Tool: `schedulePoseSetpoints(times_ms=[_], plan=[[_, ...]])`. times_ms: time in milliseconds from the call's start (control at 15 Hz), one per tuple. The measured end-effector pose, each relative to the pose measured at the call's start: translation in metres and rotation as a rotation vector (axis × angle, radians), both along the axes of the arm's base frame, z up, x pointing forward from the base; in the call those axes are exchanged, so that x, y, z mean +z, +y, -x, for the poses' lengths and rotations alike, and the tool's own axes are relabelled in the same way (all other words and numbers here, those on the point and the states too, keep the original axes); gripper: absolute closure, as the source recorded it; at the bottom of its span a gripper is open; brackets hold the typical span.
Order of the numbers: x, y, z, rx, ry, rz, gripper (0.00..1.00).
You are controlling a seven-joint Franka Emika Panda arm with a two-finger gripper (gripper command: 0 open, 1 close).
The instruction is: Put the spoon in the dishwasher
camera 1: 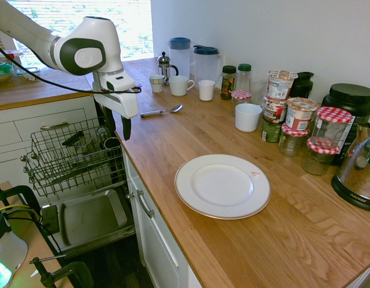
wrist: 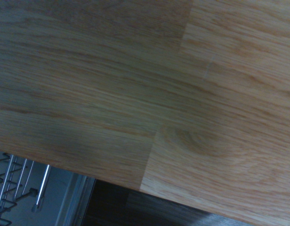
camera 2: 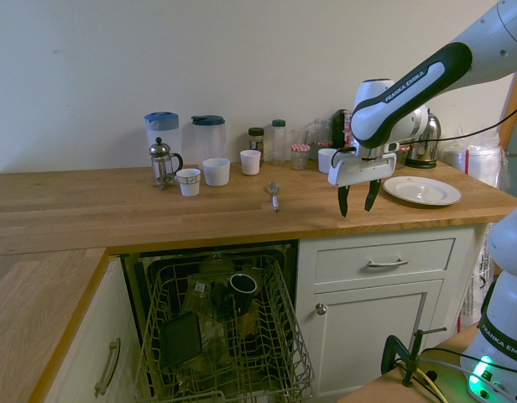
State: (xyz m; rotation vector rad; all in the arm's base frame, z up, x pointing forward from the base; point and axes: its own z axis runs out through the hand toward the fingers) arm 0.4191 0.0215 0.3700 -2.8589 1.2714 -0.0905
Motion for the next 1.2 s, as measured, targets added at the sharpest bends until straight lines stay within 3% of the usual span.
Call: schedulePoseSetpoints(times_ms=[333,733,1200], plan=[[0.009,0.004,-0.016,-0.026,-0.005,-0.018,0.00],[0.036,0.044,-0.085,-0.190,-0.096,-0.039,0.00],[0.026,0.080,-0.168,-0.333,-0.169,-0.043,0.00]])
